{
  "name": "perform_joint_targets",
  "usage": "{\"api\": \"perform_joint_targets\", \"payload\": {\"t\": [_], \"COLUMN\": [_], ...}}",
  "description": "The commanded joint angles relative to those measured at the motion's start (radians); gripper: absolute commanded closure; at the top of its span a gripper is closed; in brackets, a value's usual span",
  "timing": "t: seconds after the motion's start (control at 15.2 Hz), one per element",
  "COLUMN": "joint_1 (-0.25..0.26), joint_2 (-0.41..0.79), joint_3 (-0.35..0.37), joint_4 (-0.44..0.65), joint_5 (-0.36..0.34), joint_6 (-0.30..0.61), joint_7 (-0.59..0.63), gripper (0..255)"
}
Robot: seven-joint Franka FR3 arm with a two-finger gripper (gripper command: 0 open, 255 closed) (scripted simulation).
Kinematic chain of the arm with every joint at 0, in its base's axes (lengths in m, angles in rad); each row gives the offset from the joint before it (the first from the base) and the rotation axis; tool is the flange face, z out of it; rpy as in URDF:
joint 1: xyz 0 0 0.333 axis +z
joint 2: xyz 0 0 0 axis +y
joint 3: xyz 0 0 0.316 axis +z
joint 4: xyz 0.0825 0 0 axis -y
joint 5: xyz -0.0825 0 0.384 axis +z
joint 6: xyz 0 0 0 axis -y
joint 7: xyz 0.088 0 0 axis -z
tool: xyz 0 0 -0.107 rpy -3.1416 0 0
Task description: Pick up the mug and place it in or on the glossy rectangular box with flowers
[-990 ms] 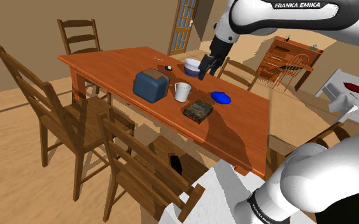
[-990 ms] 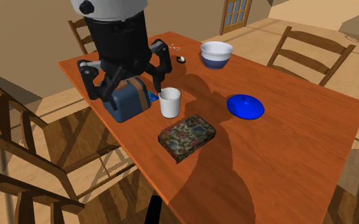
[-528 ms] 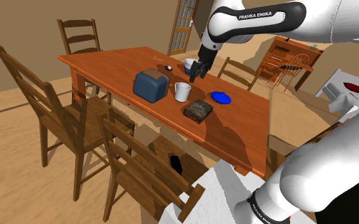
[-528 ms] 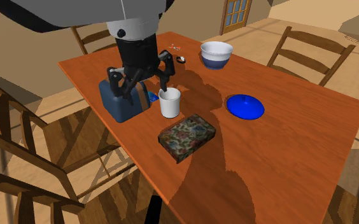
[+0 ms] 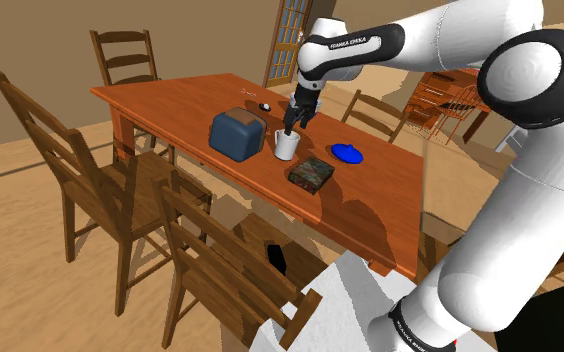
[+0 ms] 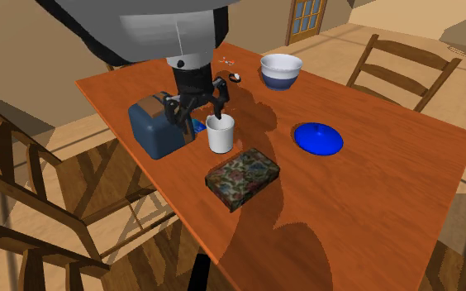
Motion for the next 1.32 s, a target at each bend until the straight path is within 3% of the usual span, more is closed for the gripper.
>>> {"api": "perform_joint_targets", "payload": {"t": [0.0,0.33,0.86,1.25], "joint_1": [-0.012,-0.043,-0.050,-0.050], "joint_2": [0.085,0.293,0.343,0.343], "joint_3": [-0.005,-0.005,-0.003,-0.003], "joint_4": [0.074,0.277,0.245,0.245], "joint_5": [0.011,0.033,0.039,0.039], "joint_6": [0.002,-0.018,0.063,0.063], "joint_7": [-0.025,-0.073,-0.078,-0.078], "gripper": [0,0,0,0]}}
